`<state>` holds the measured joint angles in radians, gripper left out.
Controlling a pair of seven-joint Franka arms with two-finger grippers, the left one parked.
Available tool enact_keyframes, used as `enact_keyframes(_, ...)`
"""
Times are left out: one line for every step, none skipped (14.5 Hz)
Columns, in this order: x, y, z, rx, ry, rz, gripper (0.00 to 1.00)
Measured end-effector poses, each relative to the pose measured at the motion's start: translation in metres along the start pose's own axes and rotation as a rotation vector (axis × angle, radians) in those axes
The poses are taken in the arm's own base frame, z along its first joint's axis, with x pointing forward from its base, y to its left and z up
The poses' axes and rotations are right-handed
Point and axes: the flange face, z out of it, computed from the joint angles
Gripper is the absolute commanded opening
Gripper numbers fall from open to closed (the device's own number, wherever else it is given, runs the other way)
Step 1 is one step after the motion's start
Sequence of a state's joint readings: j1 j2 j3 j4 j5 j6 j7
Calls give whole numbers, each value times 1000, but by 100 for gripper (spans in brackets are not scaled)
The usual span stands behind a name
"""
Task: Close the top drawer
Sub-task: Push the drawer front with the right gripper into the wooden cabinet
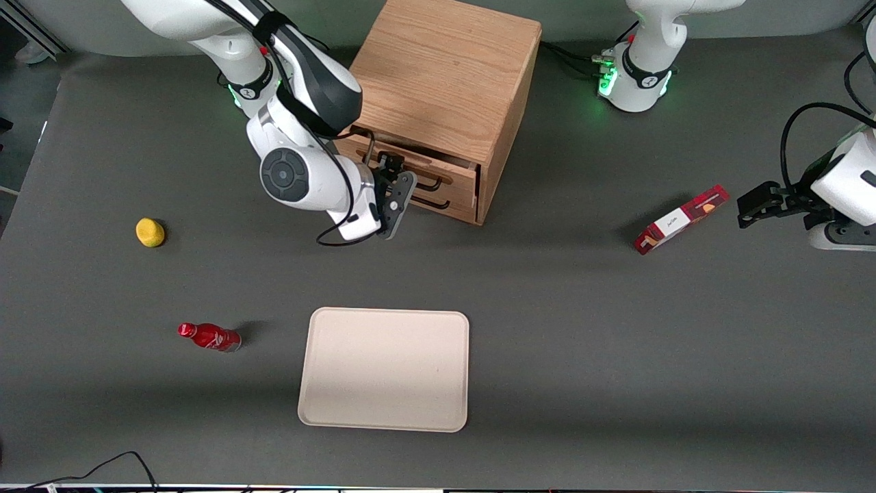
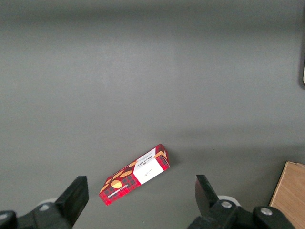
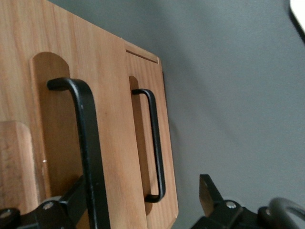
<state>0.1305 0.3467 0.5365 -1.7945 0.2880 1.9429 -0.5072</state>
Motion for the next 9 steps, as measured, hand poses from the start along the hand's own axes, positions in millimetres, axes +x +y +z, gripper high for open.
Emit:
enact_keyframes(0,-6,4,-6,3,2,100)
enact_keyframes(0,-9,5,-10,5,8,100)
enact_keyframes(-1,-10,4,-13,5,15,100)
enact_keyframes(-1,-11,4,-15,8,18,100)
enact_keyframes(-2,-11,4,-17,10,19,100)
enact_keyframes(-2,-11,4,-18,12,19,100)
enact_keyframes(-2,-11,3,-18,13,19,100)
enact_keyframes(-2,-11,3,-18,14,19,100)
enact_keyframes(-2,-11,3,-18,14,19,100)
